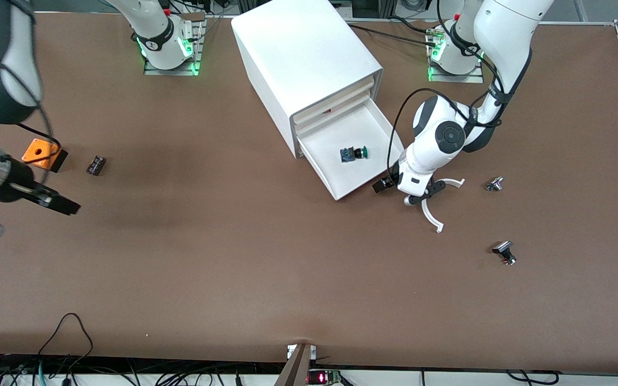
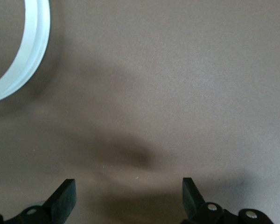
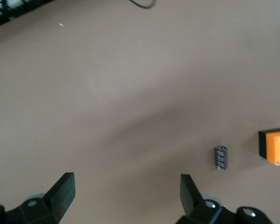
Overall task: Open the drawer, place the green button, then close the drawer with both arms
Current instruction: 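Push the drawer shut with the left gripper while the right gripper withdraws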
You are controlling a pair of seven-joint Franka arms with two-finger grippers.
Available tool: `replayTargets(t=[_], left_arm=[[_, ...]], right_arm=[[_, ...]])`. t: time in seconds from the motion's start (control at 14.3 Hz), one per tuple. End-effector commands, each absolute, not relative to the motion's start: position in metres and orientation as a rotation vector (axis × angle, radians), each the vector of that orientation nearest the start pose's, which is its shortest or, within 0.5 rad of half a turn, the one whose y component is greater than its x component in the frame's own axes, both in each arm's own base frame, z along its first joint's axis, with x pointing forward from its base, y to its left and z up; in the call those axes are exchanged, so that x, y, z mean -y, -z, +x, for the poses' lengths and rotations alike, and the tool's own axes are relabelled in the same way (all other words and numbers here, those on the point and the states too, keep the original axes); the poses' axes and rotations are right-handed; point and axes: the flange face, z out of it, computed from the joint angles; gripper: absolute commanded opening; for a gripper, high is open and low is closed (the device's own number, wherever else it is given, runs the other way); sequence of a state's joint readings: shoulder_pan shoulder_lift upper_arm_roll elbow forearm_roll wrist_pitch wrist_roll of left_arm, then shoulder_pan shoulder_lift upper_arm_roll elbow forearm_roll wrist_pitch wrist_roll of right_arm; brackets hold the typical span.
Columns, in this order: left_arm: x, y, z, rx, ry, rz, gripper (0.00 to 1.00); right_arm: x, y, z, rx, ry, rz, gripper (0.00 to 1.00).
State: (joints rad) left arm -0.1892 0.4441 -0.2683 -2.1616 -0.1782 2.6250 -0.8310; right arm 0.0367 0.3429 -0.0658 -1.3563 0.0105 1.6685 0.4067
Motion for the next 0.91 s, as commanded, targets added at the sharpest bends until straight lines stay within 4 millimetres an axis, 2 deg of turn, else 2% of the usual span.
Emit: replayTargets(t=[0.0,0.14,0.21,0.35,0.42,0.63,0.84], left_arm=[[0.27,-0.205,0.498,1.002,-0.218,-3.165,1.0],[0.29,-0.208,0.484,1.082,-0.273,-3.126,1.0],[0.298,-0.209,0.479,1.121,-0.289,-3.11,1.0],[0.308,-0.21,0.471,1.176,-0.326,-3.073,1.0],[0.311,-0.213,0.468,1.172,-0.34,-3.066,1.0],[0.328,-0.218,0.451,1.143,-0.411,-3.033,1.0],[0.344,-0.22,0.43,1.23,-0.497,-2.92,1.0]], right_arm=[[0.038,-0.528,0.631,-0.451,-0.066,-3.078,1.0],[0.056,-0.543,0.622,-0.396,-0.046,-3.101,1.0],[0.059,-0.545,0.617,-0.385,-0.103,-3.119,1.0],[0.066,-0.555,0.613,-0.168,-0.142,-3.226,1.0],[0.065,-0.557,0.614,-0.1,-0.136,-3.236,1.0],[0.058,-0.563,0.607,-0.093,-0.115,-3.188,1.0],[0.053,-0.559,0.606,-0.087,-0.074,-3.155,1.0]])
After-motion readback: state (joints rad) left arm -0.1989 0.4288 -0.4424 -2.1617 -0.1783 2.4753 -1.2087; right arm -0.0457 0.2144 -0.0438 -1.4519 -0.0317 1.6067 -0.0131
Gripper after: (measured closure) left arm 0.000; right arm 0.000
